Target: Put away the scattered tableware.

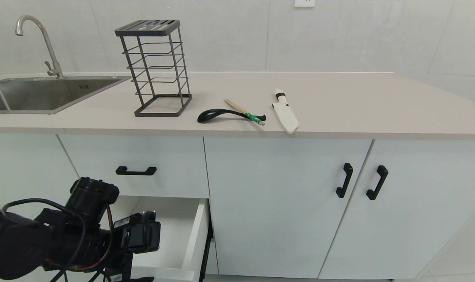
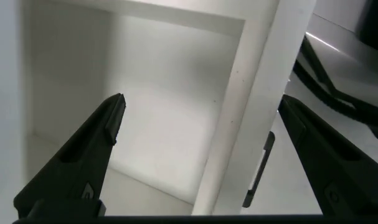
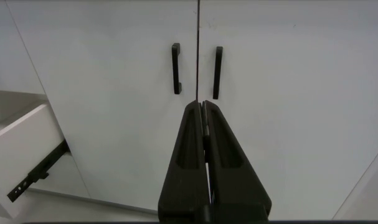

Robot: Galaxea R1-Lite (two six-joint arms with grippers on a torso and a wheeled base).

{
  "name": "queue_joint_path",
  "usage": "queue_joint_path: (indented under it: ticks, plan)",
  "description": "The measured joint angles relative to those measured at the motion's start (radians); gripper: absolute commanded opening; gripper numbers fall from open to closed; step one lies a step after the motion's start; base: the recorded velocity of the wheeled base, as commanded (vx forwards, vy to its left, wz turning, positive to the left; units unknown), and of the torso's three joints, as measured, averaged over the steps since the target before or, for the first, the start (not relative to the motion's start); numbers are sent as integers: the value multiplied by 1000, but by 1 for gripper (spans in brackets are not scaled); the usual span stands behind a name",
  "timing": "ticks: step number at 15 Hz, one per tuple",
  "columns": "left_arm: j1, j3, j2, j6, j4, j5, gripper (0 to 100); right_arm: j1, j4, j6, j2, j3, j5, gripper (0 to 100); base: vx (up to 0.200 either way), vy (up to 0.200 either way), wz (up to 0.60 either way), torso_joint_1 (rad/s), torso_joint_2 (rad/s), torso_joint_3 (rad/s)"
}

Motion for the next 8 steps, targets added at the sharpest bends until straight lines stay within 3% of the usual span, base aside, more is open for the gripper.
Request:
queue_joint_path:
  ticks: [2, 6, 7, 8]
  plan:
    - [-25, 13, -92, -61, 2, -1, 100, 0, 0, -1, 0, 0, 0, 0, 0, 0, 0, 0, 0, 0]
    - [-166, 131, -360, -314, 2, 4, 100, 0, 0, -3, 0, 0, 0, 0, 0, 0, 0, 0, 0, 0]
    - [-187, 171, -451, -384, 5, 8, 100, 0, 1, -3, 0, 0, 0, 0, 0, 0, 0, 0, 0, 0]
    - [-193, 225, -553, -476, 6, 19, 100, 0, 3, -5, 0, 0, 0, 0, 0, 0, 0, 0, 0, 0]
